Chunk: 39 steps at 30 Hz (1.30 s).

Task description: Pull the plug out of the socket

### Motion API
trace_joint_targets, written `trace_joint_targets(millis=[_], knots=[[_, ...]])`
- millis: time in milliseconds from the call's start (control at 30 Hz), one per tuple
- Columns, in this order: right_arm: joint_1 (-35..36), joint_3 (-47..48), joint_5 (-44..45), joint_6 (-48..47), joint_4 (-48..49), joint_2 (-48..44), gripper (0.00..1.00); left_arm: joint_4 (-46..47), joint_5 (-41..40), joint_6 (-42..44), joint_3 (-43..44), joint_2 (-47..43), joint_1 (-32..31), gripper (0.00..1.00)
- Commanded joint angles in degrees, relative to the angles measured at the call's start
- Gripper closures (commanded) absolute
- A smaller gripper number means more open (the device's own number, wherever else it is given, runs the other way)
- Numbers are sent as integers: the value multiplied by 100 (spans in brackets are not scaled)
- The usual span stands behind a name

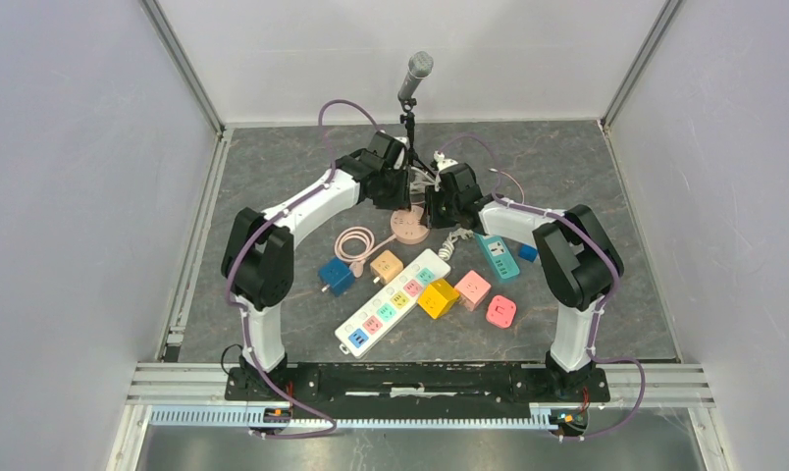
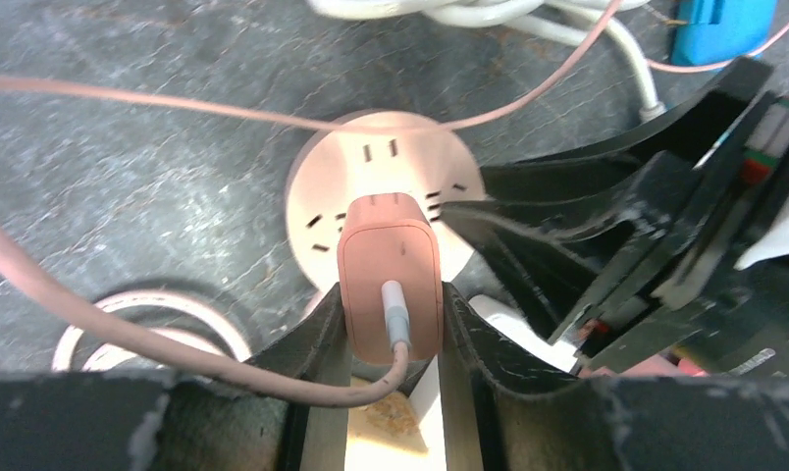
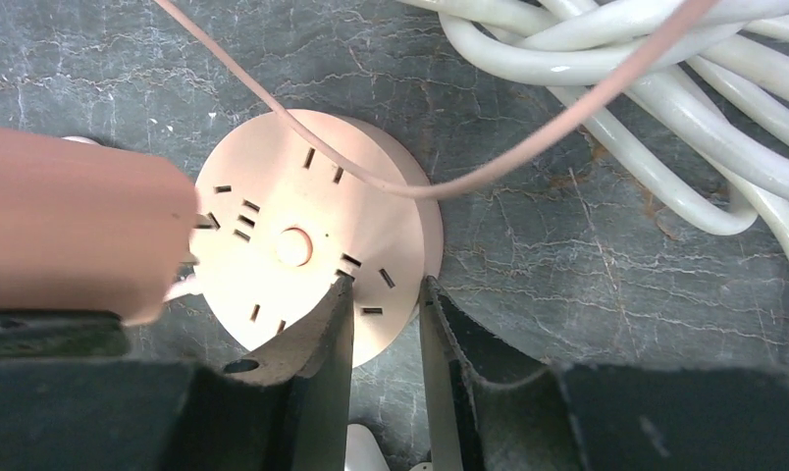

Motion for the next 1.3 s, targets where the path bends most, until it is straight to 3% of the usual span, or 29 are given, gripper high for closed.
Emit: trace_joint_targets(millis=[0, 400, 633, 800, 1033, 1267], knots=[[80, -405, 229, -116, -581, 228, 65, -192, 49, 334, -179, -543, 237, 87], [70, 182, -585, -519, -73, -923, 48, -2, 209, -59, -665, -388, 898, 81], [70, -416, -686, -376, 203, -1912, 44, 178, 717, -226, -846, -86, 1038, 70], [51, -876, -790, -229, 125, -2642, 45, -6, 605, -236, -790, 159, 1037, 63], [41, -1575, -621, -259, -3, -3812, 44, -181, 233, -242, -725, 108, 1039, 30], [44, -1835, -62, -389, -590, -4680, 45, -466, -307, -280, -684, -305, 1035, 23]])
